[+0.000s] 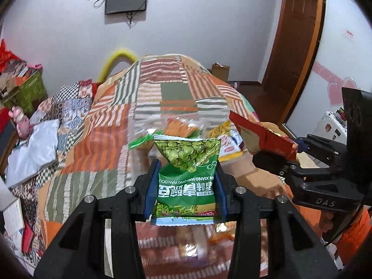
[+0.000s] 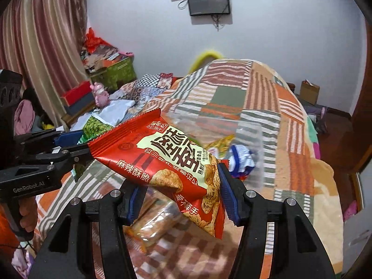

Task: Organize snacks
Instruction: 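Carry the red bag and green pea bag into the box and open both tools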

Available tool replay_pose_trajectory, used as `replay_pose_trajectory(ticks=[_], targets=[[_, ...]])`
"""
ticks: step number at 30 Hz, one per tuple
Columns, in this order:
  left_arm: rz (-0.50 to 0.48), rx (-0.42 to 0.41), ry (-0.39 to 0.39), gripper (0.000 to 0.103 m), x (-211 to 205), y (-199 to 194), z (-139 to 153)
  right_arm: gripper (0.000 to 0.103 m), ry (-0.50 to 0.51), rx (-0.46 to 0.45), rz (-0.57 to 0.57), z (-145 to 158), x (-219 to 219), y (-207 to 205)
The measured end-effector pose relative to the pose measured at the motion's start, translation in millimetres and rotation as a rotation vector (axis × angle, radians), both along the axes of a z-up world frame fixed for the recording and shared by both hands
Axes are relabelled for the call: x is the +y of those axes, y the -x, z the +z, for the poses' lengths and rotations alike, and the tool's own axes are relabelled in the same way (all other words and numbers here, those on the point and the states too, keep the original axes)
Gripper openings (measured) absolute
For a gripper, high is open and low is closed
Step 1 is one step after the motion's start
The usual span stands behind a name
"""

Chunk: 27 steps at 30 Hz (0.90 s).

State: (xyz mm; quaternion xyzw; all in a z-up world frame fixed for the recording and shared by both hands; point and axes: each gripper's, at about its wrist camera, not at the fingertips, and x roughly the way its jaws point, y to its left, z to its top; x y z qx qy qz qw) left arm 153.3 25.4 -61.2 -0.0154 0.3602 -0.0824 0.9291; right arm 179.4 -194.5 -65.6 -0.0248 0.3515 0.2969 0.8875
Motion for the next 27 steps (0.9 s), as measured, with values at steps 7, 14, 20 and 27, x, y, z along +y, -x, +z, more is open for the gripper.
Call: replay_pose_trajectory(ticks=[7, 14, 20, 27], targets=[[-0.055, -0.007, -0.016, 0.042, -31.4, -26.0, 2.4, 0.054, -0.011, 0.002, -0.046, -2.4, -15.8, -17.1], [-0.101, 0.004, -0.013, 0.042, -56.7, -53.4, -8.9, 0.054, -0.022, 0.013, -0.089, -7.6, -27.4, -37.7], [-0.094, 0.057, 0.006, 0.042, -61.5, -82.3, -28.6, 0.054, -0.021, 0.035, -0.108, -15.0, -32.9, -51.2], [-0.076, 0.122, 0.020, 0.042, -55.8, -106.0, -53.2, 0.054, -0.026, 0.058, -0.092, -23.0, -27.7, -59.8]])
